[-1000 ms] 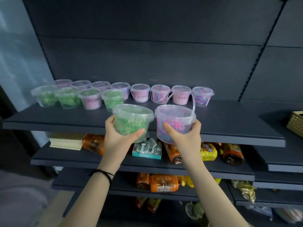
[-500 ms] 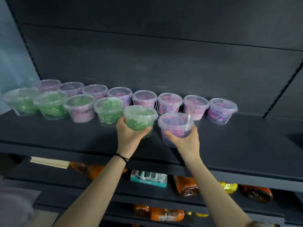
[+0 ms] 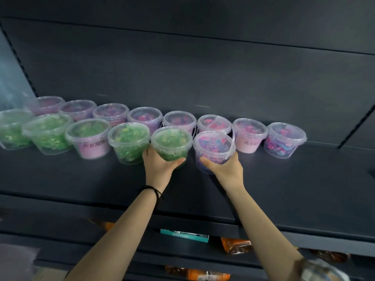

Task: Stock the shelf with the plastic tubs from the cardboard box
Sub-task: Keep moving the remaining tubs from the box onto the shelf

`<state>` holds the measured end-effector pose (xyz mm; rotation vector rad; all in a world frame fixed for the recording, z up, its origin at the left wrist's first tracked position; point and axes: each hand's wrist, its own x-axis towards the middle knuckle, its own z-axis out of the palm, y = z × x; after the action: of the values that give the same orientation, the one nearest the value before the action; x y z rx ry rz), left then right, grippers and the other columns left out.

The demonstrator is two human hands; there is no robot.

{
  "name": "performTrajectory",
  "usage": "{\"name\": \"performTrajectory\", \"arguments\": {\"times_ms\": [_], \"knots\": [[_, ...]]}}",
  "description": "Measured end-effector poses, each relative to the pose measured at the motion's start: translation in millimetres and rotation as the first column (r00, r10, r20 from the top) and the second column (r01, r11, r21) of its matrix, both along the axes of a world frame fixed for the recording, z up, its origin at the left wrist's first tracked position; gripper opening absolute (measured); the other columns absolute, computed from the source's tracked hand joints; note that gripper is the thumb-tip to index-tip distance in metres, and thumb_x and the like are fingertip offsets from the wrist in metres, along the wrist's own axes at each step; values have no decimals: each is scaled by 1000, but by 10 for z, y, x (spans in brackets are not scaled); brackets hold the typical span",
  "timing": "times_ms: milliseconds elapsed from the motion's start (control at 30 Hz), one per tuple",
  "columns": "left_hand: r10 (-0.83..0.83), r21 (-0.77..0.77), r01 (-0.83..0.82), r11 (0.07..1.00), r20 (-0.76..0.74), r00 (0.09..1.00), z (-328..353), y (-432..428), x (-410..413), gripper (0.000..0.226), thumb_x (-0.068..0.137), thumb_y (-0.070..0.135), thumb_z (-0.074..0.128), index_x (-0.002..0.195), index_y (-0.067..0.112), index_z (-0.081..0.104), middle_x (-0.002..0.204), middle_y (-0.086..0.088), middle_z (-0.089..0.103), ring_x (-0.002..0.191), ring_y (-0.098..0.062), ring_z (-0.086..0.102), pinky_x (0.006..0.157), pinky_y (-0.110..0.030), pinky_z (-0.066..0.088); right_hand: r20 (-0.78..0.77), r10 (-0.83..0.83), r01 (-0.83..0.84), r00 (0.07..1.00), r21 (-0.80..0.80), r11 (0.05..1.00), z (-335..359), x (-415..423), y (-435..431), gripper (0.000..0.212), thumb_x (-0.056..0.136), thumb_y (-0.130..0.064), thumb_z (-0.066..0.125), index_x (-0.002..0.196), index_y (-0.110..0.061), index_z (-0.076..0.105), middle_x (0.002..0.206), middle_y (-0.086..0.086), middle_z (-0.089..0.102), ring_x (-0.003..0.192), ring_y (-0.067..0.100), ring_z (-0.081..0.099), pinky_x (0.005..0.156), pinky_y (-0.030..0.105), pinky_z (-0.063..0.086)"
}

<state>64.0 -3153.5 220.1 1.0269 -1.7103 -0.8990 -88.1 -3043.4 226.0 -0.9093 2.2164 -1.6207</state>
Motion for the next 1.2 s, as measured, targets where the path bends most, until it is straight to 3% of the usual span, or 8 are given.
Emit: {"name": "performTrajectory", "arguments": {"times_ms": [100, 233, 367, 600, 700, 867, 1067, 1200], "knots": [[10, -6, -9, 1000, 40, 999, 18, -7, 23, 85, 56, 30, 91, 129, 11, 52, 130, -5, 54, 126, -23, 41, 110, -33, 28, -82, 15, -8, 997, 96, 995, 40, -13, 31, 103, 58, -55, 83, 143, -25, 35, 137, -7, 52, 132, 21, 43, 107, 42, 41], [-6, 6, 6, 1000, 94, 996, 73, 68, 177, 81, 62, 34, 88, 130, 9, 51, 129, -11, 55, 125, -28, 44, 109, -42, 32, -43, 25, -21, 999, 75, 997, 89, 59, 251, 88, 66, -42, 85, 137, -19, 39, 130, -5, 55, 124, 19, 51, 94, 26, 43], [-25, -50, 29, 998, 84, 996, 85, 258, 467, 72, 72, 37, 81, 129, 4, 51, 129, -13, 54, 122, -29, 48, 104, -45, 38, -74, -62, 63, 995, 16, 998, 130, 243, 683, 79, 80, -33, 76, 146, -15, 38, 143, 1, 50, 126, 18, 50, 100, 27, 41], [-186, -78, 179, 981, -92, 978, 355, 927, 669, 35, 80, 37, 74, 109, 25, 59, 112, 8, 62, 104, -6, 57, 84, -14, 39, -98, -187, 176, 977, -114, 978, 282, 562, 1612, 55, 82, -31, 75, 132, -24, 52, 112, -14, 59, 105, 8, 59, 88, 22, 49], [-275, -115, 264, 958, -100, 956, 453, 1385, 542, 31, 80, 39, 72, 107, 29, 59, 110, 12, 61, 104, -1, 55, 83, -11, 37, -90, -229, 213, 969, -162, 964, 352, 576, 2072, 53, 80, -33, 76, 127, -25, 55, 106, -13, 62, 99, 5, 60, 79, 11, 47], [-428, -139, 417, 898, -59, 902, 312, 2385, 73, 33, 80, 40, 71, 110, 32, 59, 114, 14, 59, 104, 1, 55, 81, -6, 39, -56, -294, 275, 954, -222, 935, 266, 434, 3039, 44, 81, -25, 76, 121, -22, 58, 102, 0, 66, 92, 13, 64, 78, 22, 54], [-552, -86, 564, 821, 131, 824, -398, 3802, -703, 40, 82, 43, 67, 118, 28, 57, 111, 20, 54, 105, 0, 50, 85, -15, 38, -78, -298, 295, 951, -46, 954, -258, -162, 4503, 51, 80, -26, 77, 125, -21, 55, 105, -5, 64, 95, 11, 62, 85, 31, 54], [-572, 85, 567, 819, 189, 798, -1042, 4580, -1113, 45, 83, 44, 65, 123, 27, 54, 115, 18, 52, 110, -7, 51, 85, -22, 39, -37, -282, 284, 959, 88, 955, -779, -610, 5397, 51, 78, -28, 78, 125, -22, 57, 104, -10, 64, 96, 6, 62, 86, 32, 53]]}}
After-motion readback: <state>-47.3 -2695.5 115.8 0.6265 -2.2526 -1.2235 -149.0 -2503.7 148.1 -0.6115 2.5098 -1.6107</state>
